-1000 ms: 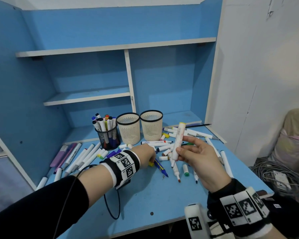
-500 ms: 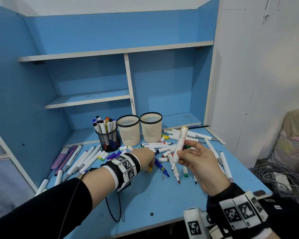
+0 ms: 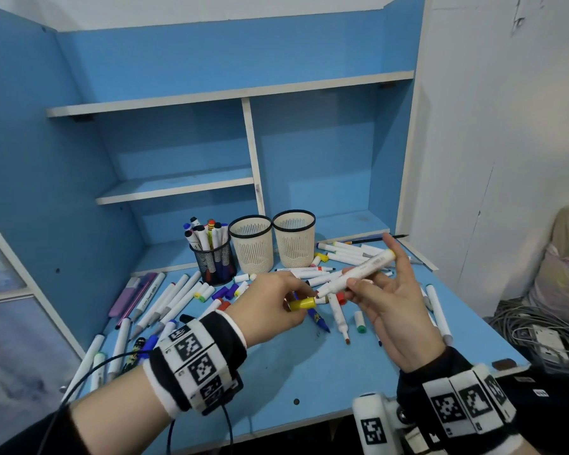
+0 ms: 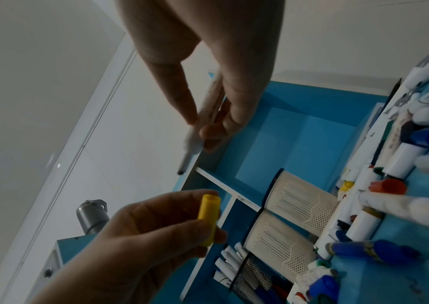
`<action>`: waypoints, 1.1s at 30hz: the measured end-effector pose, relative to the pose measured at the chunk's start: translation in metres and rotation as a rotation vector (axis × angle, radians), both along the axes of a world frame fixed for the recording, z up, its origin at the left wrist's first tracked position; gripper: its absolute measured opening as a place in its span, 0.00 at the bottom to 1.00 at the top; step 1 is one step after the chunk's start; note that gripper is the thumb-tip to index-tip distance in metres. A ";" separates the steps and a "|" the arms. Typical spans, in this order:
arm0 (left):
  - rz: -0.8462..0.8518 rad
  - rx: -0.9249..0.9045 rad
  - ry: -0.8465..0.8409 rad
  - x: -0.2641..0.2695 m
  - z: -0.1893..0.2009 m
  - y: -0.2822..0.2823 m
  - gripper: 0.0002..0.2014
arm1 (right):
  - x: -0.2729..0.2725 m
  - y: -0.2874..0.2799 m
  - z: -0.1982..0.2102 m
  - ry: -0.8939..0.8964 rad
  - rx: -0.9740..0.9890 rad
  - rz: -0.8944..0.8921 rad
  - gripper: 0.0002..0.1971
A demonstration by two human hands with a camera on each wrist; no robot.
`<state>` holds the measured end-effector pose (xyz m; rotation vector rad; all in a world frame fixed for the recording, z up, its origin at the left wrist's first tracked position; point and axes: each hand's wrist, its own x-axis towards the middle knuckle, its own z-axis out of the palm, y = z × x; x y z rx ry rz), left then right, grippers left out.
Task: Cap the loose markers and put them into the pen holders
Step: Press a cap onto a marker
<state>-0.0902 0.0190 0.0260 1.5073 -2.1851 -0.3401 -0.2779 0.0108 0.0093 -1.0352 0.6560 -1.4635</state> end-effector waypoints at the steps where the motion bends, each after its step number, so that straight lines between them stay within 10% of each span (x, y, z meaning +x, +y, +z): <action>1: 0.012 -0.011 0.044 0.002 0.001 0.005 0.12 | 0.001 0.000 0.000 -0.018 -0.011 -0.017 0.38; 33: 0.209 -0.052 0.785 0.009 0.004 0.051 0.09 | 0.049 0.026 0.002 0.000 -0.166 -0.061 0.28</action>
